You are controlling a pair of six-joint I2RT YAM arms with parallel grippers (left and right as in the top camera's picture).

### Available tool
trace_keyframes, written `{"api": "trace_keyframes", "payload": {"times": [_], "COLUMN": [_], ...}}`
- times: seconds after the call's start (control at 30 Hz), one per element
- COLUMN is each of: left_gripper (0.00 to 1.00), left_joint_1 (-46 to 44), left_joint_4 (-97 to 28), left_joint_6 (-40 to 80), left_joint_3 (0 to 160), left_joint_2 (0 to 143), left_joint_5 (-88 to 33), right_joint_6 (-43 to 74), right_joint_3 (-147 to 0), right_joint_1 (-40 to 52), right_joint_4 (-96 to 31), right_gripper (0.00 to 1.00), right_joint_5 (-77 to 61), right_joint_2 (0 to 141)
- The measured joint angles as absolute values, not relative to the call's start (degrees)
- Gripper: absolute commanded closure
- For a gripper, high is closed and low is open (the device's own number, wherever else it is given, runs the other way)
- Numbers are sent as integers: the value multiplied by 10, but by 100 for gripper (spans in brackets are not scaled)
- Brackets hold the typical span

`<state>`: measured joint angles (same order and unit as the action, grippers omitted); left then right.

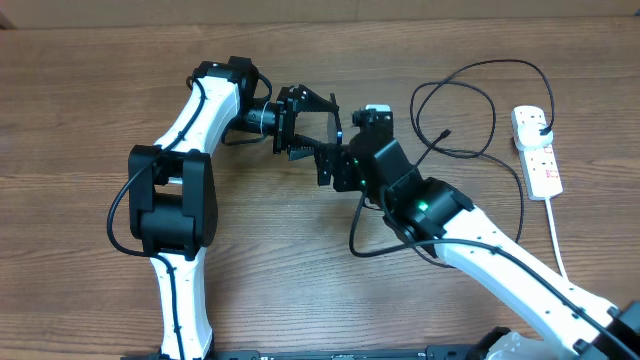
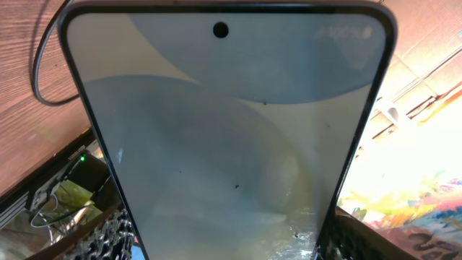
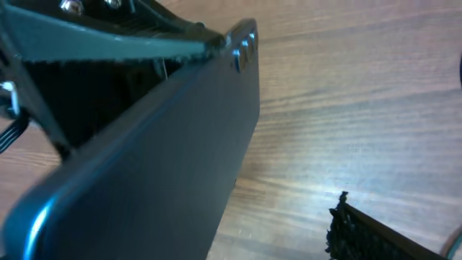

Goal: Plug charger to phone and switch on socket

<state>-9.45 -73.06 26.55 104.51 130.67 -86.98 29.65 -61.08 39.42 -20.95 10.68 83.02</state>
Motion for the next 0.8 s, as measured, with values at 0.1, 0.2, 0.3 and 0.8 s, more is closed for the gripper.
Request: {"api": "trace_keyframes", "payload": {"times": [0.1,0.2,0.3,0.8], "left_gripper": [32,32,32,32], "left_joint_1": [-95,-95,-95,-95], "left_joint_4": [-731,-731,-731,-731], "left_joint_6": [265,265,265,265], "left_joint_3": [1045,1045,1045,1045], "left_joint_2": [1307,1307,1307,1307], "left_joint_5": [-866,-862,-861,-851], "right_joint_6": [282,264,253,238], "right_joint_3": [-612,-612,-613,-616], "right_joint_1": [394,399,409,422], "right_joint_4": [-184,-166,-155,-155], "right_gripper": [15,23,27,62], "right_joint_5": [113,118,127,159], "right_joint_2": [845,851,851,851]}}
